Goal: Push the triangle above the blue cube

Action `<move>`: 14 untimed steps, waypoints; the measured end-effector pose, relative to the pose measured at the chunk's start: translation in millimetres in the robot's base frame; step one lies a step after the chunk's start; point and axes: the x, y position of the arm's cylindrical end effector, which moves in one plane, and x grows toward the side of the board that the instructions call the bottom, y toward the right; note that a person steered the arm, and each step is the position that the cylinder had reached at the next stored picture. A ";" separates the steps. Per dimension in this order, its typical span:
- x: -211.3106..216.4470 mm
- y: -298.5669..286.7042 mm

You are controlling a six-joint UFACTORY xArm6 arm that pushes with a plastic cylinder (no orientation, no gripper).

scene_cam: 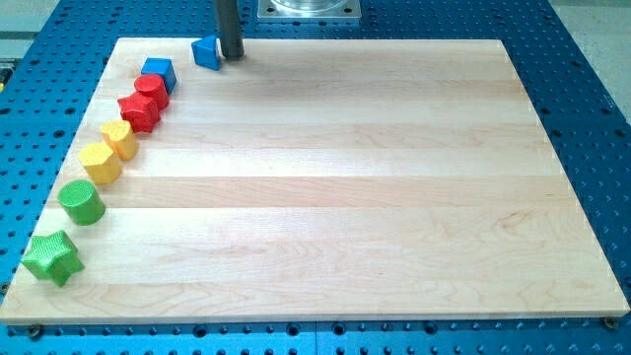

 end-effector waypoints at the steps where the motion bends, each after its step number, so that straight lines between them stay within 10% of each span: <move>1: 2.5 -40.9; 7: 29.8 -11.5; 9: -24.9 -55.9; 12: -7.1 -147.3; 14: 15.8 -110.7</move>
